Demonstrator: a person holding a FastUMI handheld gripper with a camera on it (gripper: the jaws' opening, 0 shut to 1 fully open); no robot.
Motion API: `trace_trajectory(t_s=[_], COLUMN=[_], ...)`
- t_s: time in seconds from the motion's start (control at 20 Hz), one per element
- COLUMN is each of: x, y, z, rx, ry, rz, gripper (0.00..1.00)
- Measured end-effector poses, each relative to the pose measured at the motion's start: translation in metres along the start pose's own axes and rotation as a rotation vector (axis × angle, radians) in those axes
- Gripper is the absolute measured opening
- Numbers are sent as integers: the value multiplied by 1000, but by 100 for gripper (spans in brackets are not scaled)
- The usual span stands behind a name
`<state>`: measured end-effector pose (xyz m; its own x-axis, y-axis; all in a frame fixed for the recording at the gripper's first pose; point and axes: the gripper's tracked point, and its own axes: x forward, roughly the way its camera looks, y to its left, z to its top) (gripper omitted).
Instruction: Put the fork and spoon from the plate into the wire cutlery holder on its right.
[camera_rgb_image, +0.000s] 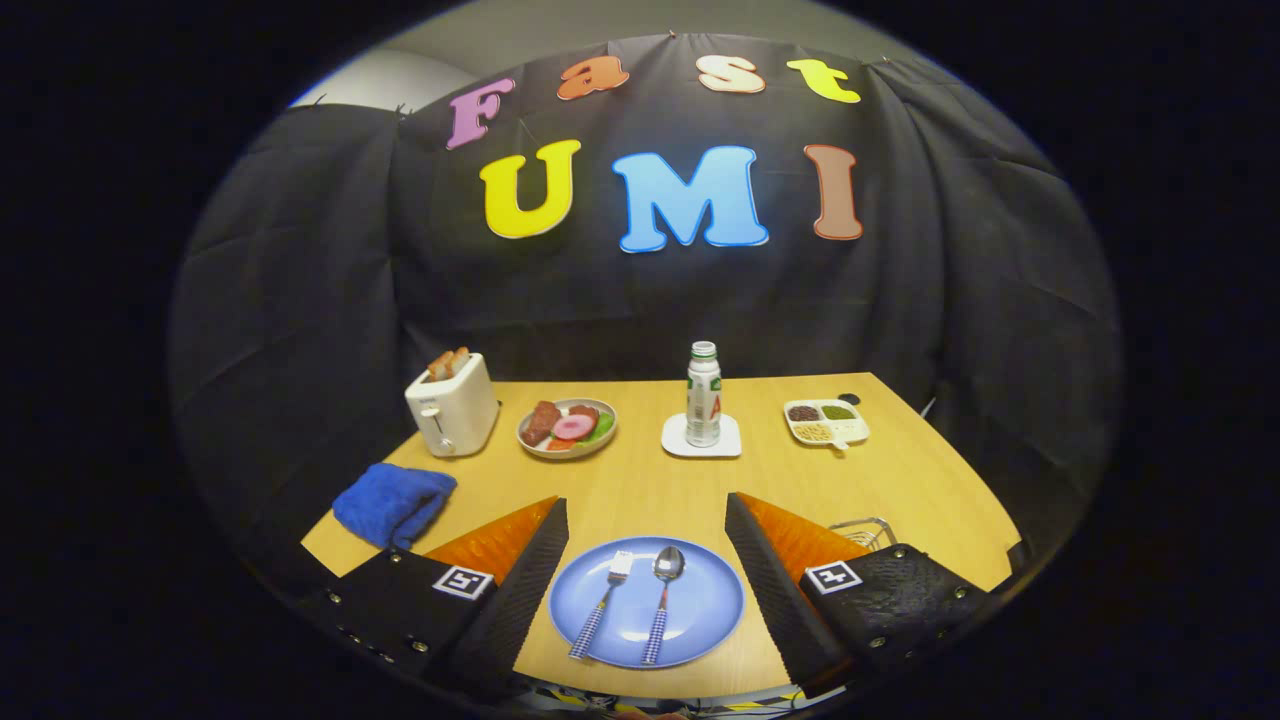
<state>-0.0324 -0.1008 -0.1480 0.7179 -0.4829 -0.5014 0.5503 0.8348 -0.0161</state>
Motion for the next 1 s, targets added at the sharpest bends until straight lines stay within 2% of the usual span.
trace_trajectory(t_s=[0.15,0.45,0.9,1.0], x=[-1,10,31,38], y=[-4,0,3,6], z=[-1,-26,-114,-129], rx=[23,-33,-81,-87], ry=[-1,121,542,602], rz=[-61,-37,17,27], gripper=[98,98,98,98])
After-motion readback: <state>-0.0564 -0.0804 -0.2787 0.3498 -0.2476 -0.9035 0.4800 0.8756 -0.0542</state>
